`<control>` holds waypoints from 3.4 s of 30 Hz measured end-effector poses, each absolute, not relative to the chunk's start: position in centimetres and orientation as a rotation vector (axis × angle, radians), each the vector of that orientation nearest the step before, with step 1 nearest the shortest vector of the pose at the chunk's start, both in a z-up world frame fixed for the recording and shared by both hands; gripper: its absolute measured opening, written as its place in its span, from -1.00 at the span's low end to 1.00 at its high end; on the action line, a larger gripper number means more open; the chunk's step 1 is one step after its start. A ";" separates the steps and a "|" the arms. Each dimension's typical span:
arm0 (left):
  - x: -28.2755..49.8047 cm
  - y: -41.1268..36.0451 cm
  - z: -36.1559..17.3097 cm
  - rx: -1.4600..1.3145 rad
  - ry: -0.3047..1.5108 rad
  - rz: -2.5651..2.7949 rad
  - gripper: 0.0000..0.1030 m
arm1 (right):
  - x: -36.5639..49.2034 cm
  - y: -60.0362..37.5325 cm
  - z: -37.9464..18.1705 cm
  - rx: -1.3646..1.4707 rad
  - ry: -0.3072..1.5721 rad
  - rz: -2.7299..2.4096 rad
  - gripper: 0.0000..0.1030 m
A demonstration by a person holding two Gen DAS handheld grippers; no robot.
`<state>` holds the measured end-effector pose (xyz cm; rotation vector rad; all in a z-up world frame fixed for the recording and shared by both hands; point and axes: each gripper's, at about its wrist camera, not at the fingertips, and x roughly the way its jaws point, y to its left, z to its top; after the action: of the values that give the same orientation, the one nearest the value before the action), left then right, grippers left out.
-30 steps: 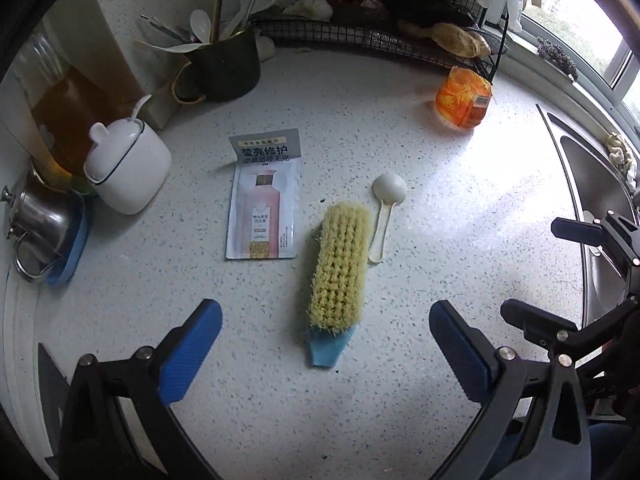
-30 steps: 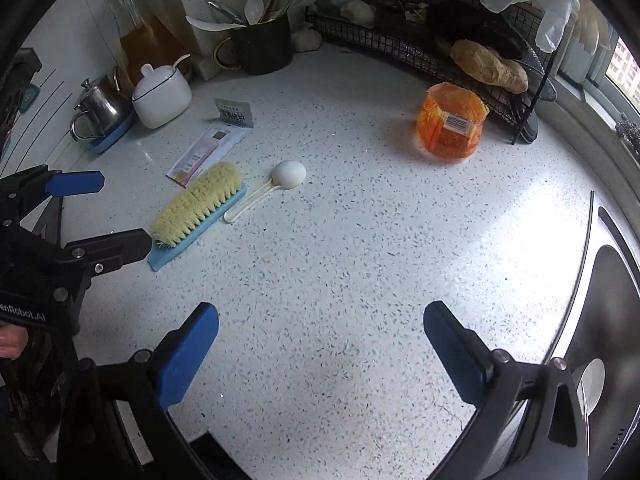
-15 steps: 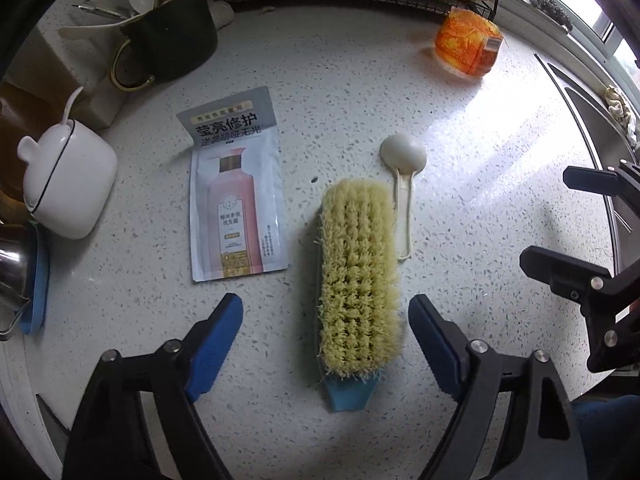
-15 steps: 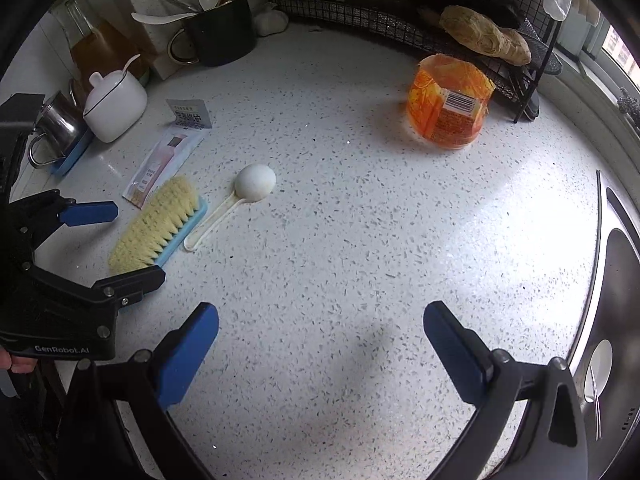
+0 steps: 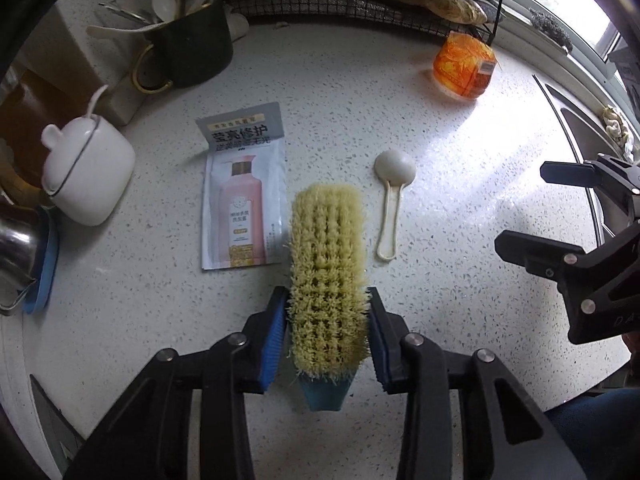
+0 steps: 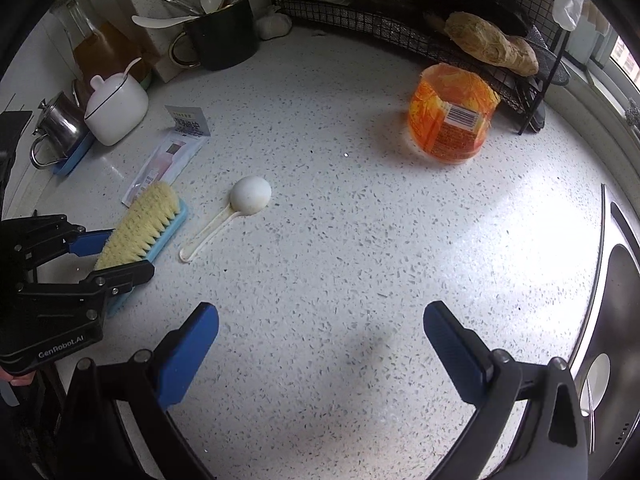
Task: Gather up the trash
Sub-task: 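Grasp the yellow-bristled scrub brush with the left gripper while the right gripper grasps the pink sachet, then carry the scrub brush and pink sachet down over the red bin with both grippers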
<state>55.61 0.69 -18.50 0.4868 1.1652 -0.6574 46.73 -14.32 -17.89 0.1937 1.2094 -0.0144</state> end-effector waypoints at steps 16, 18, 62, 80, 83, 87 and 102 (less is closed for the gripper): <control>57.7 9.4 -12.2 0.240 1.100 -0.259 -0.32 | 56.2 -10.1 -13.7 0.027 1.071 0.323 0.99; 57.9 9.3 -12.3 0.226 1.102 -0.232 -0.32 | 57.1 -10.1 -13.8 0.015 1.067 0.365 0.99; 54.7 7.3 -10.9 0.197 1.047 -0.276 -0.32 | 50.9 -7.2 -12.6 -0.054 1.068 0.499 -0.99; 43.5 4.9 -10.3 0.183 1.031 -0.212 -0.32 | 41.0 -10.6 -11.6 -0.034 0.995 0.520 -0.99; 41.3 4.8 -10.4 0.166 1.037 -0.190 -0.32 | 39.3 -10.6 -11.5 -0.040 0.999 0.544 -0.99; 38.8 5.3 -10.5 0.150 1.037 -0.171 -0.32 | 37.1 -10.2 -11.3 -0.057 0.991 0.564 -0.99; 29.6 8.0 -10.8 0.174 1.032 -0.243 -0.32 | 27.9 -7.9 -10.5 -0.006 0.984 0.515 -0.99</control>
<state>29.60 8.02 -10.80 0.1742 1.0320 -0.2431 27.94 -7.93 -10.51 -0.0055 0.9841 0.5152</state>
